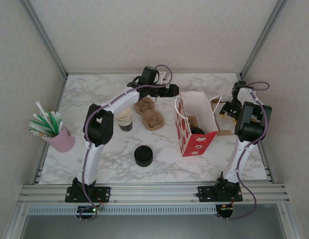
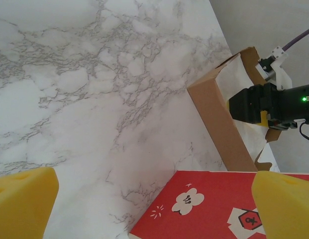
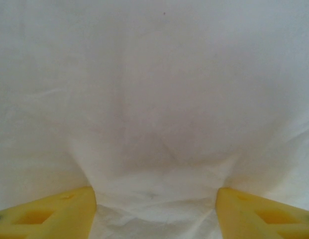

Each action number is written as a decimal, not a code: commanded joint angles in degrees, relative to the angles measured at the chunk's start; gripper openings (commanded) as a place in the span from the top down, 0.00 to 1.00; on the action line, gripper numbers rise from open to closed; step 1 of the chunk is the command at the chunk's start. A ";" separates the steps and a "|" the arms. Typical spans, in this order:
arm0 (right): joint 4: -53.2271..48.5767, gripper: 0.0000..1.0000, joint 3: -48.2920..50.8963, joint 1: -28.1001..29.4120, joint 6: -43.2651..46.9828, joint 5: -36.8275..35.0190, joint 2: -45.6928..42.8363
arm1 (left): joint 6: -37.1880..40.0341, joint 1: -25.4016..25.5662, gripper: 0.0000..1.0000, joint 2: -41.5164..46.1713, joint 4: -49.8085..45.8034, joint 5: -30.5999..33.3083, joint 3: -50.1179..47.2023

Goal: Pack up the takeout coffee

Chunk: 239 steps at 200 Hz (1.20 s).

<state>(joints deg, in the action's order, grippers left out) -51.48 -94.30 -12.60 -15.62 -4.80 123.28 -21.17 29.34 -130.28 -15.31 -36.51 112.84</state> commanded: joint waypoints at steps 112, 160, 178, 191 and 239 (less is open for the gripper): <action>-1.30 0.55 -0.23 0.38 -0.18 -0.74 -2.85 | 0.62 1.29 0.00 -1.12 -0.61 -0.30 1.86; -1.48 0.63 -0.53 0.49 -0.46 -0.85 -4.18 | 0.69 1.42 0.00 -1.27 -0.60 -0.23 1.95; -1.58 0.66 -0.62 0.52 -0.50 -0.79 -4.52 | 0.69 1.48 0.00 -1.29 -0.60 -0.14 1.94; -1.55 0.69 -0.82 0.48 -0.49 -0.76 -4.47 | 0.78 1.51 0.00 -1.37 -0.61 -0.05 1.95; -2.08 0.74 -1.40 0.80 -0.77 -1.01 -5.23 | 0.98 1.51 0.00 -1.30 -0.86 0.19 2.12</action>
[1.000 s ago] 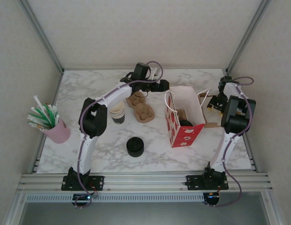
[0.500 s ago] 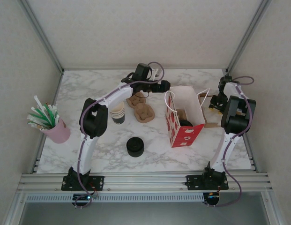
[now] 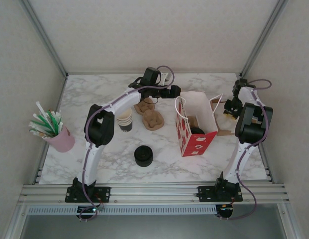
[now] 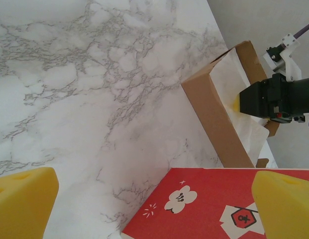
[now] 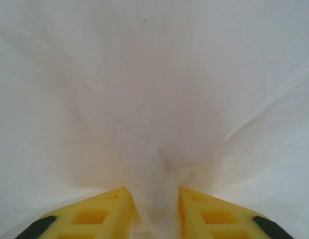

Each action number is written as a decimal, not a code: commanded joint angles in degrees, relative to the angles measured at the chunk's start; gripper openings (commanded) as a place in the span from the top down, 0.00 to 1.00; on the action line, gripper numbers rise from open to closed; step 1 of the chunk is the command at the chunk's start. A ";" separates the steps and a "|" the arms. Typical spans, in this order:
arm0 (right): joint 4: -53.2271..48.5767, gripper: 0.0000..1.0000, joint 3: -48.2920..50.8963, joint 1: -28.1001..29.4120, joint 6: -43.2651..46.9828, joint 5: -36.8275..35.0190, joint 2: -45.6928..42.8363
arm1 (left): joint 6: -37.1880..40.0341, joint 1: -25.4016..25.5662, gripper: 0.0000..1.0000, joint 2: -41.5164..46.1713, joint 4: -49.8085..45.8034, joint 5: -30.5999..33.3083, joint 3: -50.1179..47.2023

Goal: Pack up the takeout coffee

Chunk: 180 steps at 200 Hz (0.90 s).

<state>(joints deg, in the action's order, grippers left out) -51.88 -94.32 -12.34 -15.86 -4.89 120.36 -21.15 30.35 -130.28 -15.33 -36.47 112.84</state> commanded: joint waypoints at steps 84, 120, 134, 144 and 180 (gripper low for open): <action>-2.51 0.81 -1.74 0.64 -0.84 -2.49 -6.09 | 1.28 0.50 0.00 -0.18 -1.65 0.56 2.29; -2.02 0.88 -1.30 0.64 -1.12 -3.24 -8.56 | 0.89 0.50 0.00 2.21 -0.08 1.70 0.45; -1.82 0.91 -1.05 0.64 -1.18 -3.33 -9.38 | 0.59 0.42 0.00 3.62 1.21 2.48 -0.74; -1.58 0.93 -0.84 0.65 -1.33 -3.46 -10.20 | 0.26 0.34 0.00 4.59 2.07 2.95 -1.56; -0.27 1.00 0.21 0.60 -1.52 -4.14 -14.23 | -1.28 -0.43 0.00 8.31 5.91 4.19 -5.46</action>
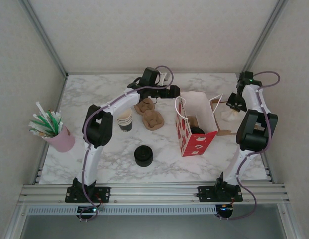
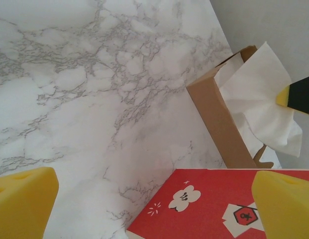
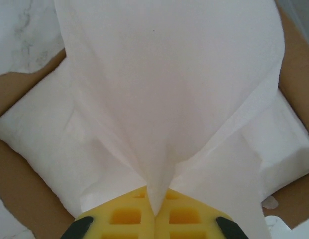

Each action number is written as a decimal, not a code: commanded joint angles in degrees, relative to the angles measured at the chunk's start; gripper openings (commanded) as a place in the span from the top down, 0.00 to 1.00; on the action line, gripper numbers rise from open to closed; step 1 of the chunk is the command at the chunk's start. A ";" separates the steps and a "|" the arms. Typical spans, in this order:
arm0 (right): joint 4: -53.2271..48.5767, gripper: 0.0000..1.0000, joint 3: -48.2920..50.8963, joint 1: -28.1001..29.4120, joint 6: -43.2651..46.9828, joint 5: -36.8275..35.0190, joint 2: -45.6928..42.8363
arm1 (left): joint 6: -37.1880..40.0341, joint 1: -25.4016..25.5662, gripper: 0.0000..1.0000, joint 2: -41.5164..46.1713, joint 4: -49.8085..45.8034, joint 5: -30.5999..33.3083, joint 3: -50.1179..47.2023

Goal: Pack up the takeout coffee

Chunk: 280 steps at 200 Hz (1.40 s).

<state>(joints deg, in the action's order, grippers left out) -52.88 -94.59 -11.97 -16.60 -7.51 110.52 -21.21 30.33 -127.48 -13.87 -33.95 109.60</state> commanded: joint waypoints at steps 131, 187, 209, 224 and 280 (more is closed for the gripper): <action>-0.03 1.00 -1.57 4.47 -0.14 0.64 -31.79 | -4.36 -2.29 0.00 28.95 15.42 6.33 -22.99; -2.44 1.00 -6.79 5.67 0.28 9.87 -41.91 | -6.09 -2.44 0.00 43.73 17.91 3.99 -33.40; -2.74 1.00 -9.40 5.79 -0.66 17.88 -44.23 | -7.08 -2.29 0.00 48.81 18.34 2.13 -36.46; -2.66 1.00 -11.06 5.83 -1.92 24.53 -45.15 | -7.81 -1.96 0.00 51.58 18.89 0.24 -38.13; 4.68 1.00 -9.73 8.90 -13.25 51.70 -46.02 | -9.59 0.32 0.02 55.66 20.28 -3.98 -41.39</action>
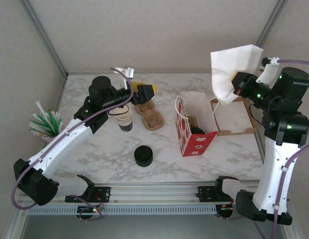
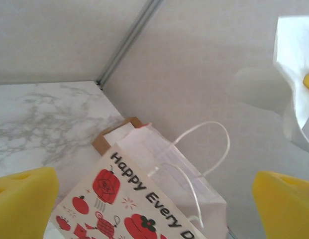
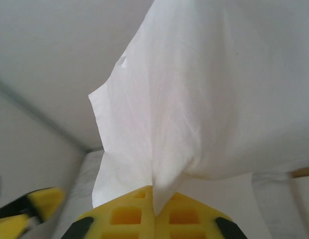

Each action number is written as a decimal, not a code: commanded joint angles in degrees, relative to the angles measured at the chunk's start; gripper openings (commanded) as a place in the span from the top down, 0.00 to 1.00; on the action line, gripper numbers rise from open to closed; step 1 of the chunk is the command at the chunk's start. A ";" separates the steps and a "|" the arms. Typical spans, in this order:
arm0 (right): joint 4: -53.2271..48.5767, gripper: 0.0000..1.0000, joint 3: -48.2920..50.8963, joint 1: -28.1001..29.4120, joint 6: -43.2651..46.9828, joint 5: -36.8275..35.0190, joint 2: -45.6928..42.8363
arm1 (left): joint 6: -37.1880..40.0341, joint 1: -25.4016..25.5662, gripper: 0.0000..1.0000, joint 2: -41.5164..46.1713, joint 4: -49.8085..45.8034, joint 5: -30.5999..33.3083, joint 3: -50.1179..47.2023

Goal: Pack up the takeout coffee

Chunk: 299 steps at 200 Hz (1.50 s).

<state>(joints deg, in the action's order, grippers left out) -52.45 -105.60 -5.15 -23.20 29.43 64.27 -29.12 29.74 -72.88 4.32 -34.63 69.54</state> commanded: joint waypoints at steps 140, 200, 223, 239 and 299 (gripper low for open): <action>-6.84 1.00 13.32 7.52 0.95 17.84 3.05 | -3.20 9.55 0.30 -7.73 2.71 -6.86 0.84; -8.89 1.00 16.47 7.57 2.47 13.13 2.79 | -4.23 11.00 0.50 -12.23 3.89 -7.91 3.90; -9.19 1.00 16.79 7.52 2.70 12.17 2.61 | -4.88 11.04 0.63 -13.40 4.77 -7.91 4.27; -9.29 1.00 17.13 7.46 2.74 11.77 2.44 | -5.49 11.04 0.70 -13.97 5.38 -7.82 4.28; -10.55 1.00 18.54 7.61 3.39 7.82 2.15 | -5.06 11.04 0.92 -12.22 3.70 -5.58 3.51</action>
<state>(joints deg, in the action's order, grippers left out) -61.36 -88.40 2.13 -21.15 39.86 67.29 -34.57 40.47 -86.74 7.49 -41.25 72.18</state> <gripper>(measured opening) 0.051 0.102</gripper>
